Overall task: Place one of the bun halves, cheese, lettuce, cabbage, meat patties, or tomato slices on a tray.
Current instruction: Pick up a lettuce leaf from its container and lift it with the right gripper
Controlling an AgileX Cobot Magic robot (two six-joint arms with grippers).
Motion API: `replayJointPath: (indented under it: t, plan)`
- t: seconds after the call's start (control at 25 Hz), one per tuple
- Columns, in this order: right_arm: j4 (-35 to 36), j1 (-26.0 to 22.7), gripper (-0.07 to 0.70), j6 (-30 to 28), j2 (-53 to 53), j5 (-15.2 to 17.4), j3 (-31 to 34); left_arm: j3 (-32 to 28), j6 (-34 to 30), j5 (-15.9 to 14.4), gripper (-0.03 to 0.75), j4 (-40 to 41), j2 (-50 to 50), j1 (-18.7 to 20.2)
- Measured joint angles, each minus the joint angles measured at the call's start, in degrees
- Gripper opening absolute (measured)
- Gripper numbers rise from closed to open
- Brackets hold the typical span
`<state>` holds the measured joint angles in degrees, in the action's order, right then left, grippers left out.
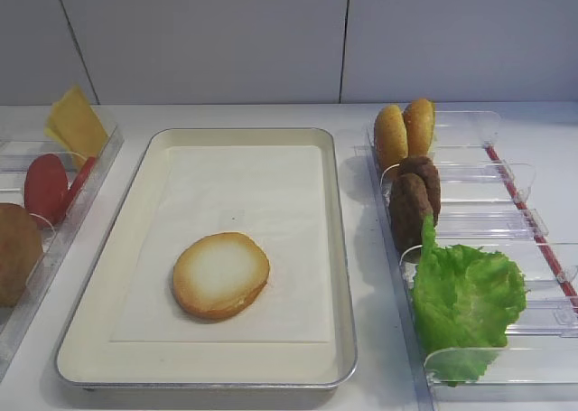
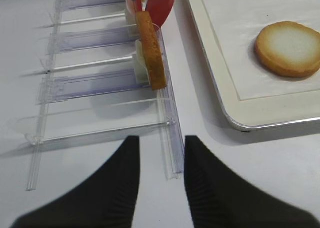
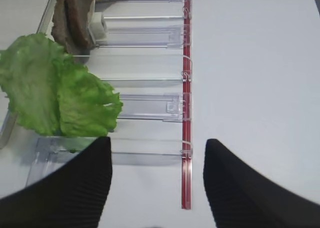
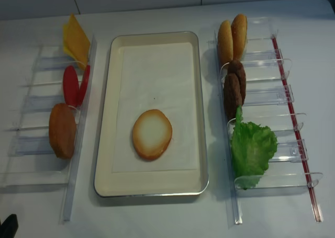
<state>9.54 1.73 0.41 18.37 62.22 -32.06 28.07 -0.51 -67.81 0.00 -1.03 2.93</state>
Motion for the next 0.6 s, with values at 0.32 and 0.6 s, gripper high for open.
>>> replayJointPath:
  t: [0.32, 0.6]
  plan:
    - [11.87, 0.0, 0.416, -6.67, 18.5, -1.91, -5.6, 0.0, 0.0, 0.0, 0.232, 0.0, 0.0, 0.0]
    - [14.8, 0.48, 0.416, -7.12, 32.14, -1.95, -10.26, 0.0, 0.0, 0.0, 0.231, 0.0, 0.0, 0.0]
